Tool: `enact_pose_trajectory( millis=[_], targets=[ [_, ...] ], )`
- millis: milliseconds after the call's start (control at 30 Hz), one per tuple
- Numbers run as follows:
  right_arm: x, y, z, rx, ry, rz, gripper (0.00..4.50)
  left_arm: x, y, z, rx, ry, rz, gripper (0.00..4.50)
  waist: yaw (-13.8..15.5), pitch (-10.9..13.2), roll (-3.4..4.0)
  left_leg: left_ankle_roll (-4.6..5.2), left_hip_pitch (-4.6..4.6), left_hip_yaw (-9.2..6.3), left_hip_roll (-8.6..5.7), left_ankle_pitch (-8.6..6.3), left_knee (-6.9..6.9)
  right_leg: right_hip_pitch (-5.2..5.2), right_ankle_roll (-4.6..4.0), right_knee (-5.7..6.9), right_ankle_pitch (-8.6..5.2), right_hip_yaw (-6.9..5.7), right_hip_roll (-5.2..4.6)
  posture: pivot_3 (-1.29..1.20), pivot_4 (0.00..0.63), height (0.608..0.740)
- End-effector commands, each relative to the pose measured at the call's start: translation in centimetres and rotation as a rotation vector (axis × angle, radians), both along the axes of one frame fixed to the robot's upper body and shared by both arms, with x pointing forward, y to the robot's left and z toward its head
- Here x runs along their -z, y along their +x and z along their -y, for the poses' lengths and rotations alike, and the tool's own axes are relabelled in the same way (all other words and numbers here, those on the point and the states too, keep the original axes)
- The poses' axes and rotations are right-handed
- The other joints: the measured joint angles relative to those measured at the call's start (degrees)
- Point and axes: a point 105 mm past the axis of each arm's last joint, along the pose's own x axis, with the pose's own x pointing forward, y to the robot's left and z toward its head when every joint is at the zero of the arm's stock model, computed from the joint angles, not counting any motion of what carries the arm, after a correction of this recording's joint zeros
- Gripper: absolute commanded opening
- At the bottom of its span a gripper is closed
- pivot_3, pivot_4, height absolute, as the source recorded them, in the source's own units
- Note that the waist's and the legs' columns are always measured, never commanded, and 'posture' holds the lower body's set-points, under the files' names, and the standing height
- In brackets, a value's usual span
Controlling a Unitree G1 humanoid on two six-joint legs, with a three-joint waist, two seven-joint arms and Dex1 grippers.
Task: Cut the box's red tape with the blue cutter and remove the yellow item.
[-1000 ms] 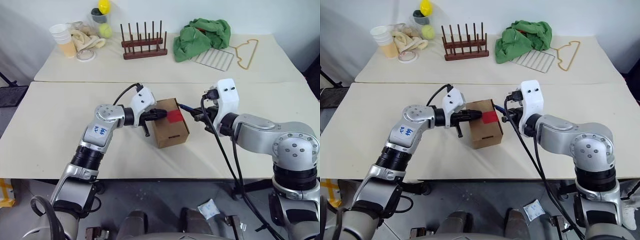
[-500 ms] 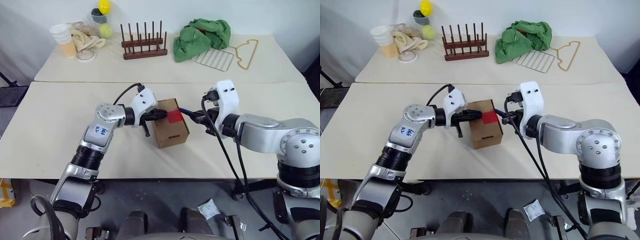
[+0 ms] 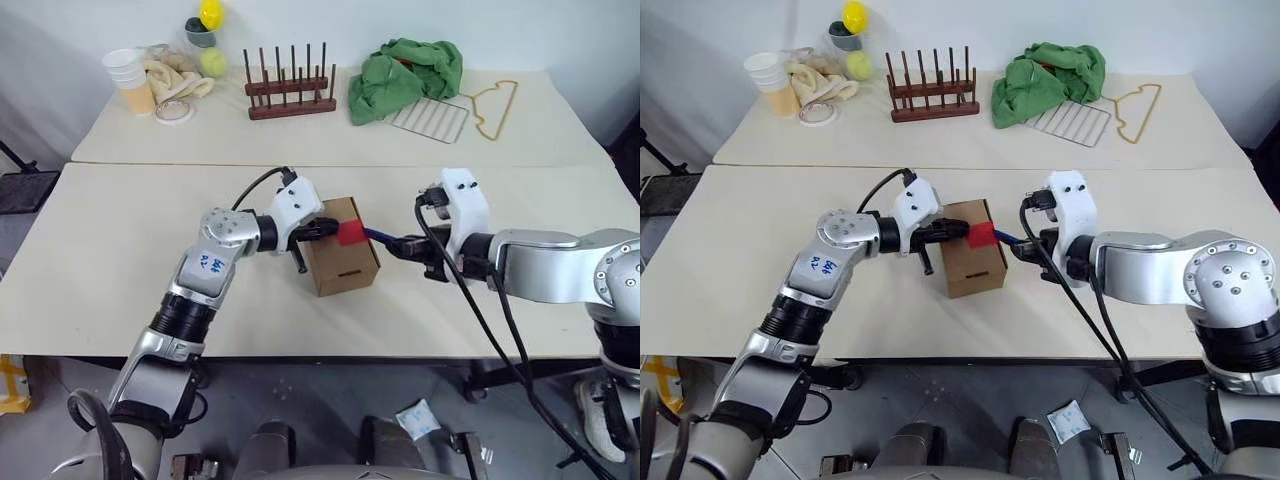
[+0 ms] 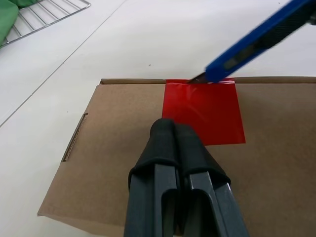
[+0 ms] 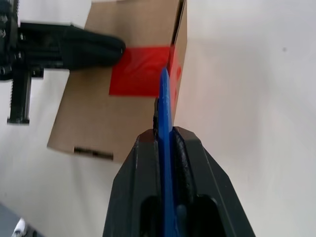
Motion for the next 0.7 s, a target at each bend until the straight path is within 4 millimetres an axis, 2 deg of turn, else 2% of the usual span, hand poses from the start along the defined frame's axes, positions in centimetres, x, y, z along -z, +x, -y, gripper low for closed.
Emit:
enact_pose_trajectory(
  millis=[33,200,367,500,633,700],
  targets=[
    [0.5,-2.2,-1.3,-0.125,0.014,-0.022,0.11,2.6,-0.5,0.5,0.002,0.041,-0.076,0.0,-0.01,-0.01,-0.02,0.0,0.0,0.0,0.0,0.0,0.0,0.01,0.0,-0.01,0.0,0.0,0.0,0.0,0.15,0.74],
    [0.5,-3.0,-1.0,-0.158,0.016,-0.02,0.11,2.6,-0.6,0.5,0.003,0.039,-0.079,0.0,-0.03,-0.01,-0.02,0.01,0.05,0.01,0.0,-0.01,0.0,0.05,0.0,-0.03,0.0,0.0,0.0,0.0,0.15,0.74],
    [-0.2,-3.4,0.5,-0.142,0.002,0.001,0.11,2.4,-0.5,0.1,-0.002,0.034,-0.078,0.0,0.04,-0.01,-0.02,0.02,0.05,0.01,0.0,-0.02,0.0,0.07,0.0,-0.09,0.0,-0.01,0.0,0.0,0.15,0.74],
    [-2.9,-3.7,1.9,-0.177,0.003,0.064,0.11,1.8,-0.5,-0.2,0.022,0.023,-0.052,0.0,0.01,-0.01,-0.02,0.03,0.05,0.01,0.01,-0.02,0.0,0.09,0.0,-0.13,0.0,-0.01,0.01,0.0,0.15,0.74],
    [-4.6,-4.5,3.0,-0.226,0.0,0.077,0.11,1.3,-0.3,-0.9,0.03,0.016,-0.039,0.0,0.0,-0.01,-0.02,0.05,0.04,0.01,0.03,-0.03,-0.05,0.09,-0.01,-0.2,0.0,-0.02,0.02,0.0,0.15,0.74],
    [-6.1,-3.7,5.2,-0.167,-0.047,0.133,0.11,0.6,0.0,-1.2,0.039,-0.002,-0.027,0.0,-0.01,0.0,-0.01,0.05,0.04,0.02,0.03,-0.04,-0.04,0.1,-0.01,-0.23,0.01,-0.03,0.01,0.0,0.15,0.74]
  ],
)
